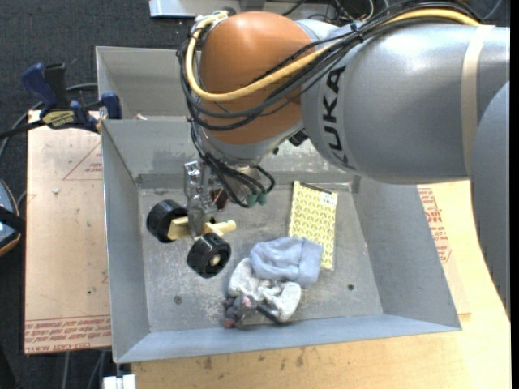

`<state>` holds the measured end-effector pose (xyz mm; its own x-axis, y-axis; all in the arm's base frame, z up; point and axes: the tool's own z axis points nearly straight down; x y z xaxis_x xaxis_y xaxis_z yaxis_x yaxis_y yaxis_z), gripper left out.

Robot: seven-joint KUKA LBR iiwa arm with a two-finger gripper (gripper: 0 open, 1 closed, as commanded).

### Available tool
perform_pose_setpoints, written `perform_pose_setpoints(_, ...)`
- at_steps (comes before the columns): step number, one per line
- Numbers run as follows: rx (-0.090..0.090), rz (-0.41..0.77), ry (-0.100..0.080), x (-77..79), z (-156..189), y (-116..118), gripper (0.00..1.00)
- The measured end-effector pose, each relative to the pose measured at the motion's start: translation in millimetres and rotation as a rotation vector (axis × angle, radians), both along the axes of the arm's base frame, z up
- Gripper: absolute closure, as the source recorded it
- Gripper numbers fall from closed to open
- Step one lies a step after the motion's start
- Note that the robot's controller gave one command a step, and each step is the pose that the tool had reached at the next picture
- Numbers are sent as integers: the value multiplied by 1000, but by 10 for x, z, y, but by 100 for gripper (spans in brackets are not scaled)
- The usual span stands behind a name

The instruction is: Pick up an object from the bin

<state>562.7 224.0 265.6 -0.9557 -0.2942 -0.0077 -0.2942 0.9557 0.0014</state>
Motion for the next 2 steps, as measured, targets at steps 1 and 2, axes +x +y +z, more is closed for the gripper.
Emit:
perform_pose_setpoints(1, -2, 25, 4, -121, -620, -161, 100)
perform_pose_setpoints(2, -5, -54, 14, 43, -659, -112, 100)
